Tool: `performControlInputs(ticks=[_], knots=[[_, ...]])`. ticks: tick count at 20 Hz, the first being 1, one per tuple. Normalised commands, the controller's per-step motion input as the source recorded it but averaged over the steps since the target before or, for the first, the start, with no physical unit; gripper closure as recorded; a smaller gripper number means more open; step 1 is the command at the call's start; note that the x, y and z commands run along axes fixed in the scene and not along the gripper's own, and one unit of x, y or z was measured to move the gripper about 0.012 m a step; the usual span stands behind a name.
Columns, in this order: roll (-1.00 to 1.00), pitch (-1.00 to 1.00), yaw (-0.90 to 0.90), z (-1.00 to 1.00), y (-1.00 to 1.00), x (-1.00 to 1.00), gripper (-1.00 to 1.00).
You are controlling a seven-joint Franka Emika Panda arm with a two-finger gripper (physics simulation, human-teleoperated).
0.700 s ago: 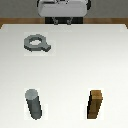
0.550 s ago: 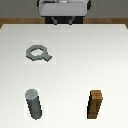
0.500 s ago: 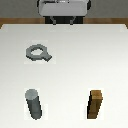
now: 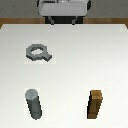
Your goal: Put the loop with the handle onto the peg.
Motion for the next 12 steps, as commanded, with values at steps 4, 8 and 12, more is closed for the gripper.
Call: performControlInputs(ticks=[4, 8, 12], knots=[[0.00, 0.00, 0.00, 0.00, 0.00, 0.00, -1.00], [0.00, 0.00, 0.00, 0.00, 0.00, 0.00, -1.00], [0.00, 0.00, 0.00, 0.00, 0.00, 0.00, -1.00]])
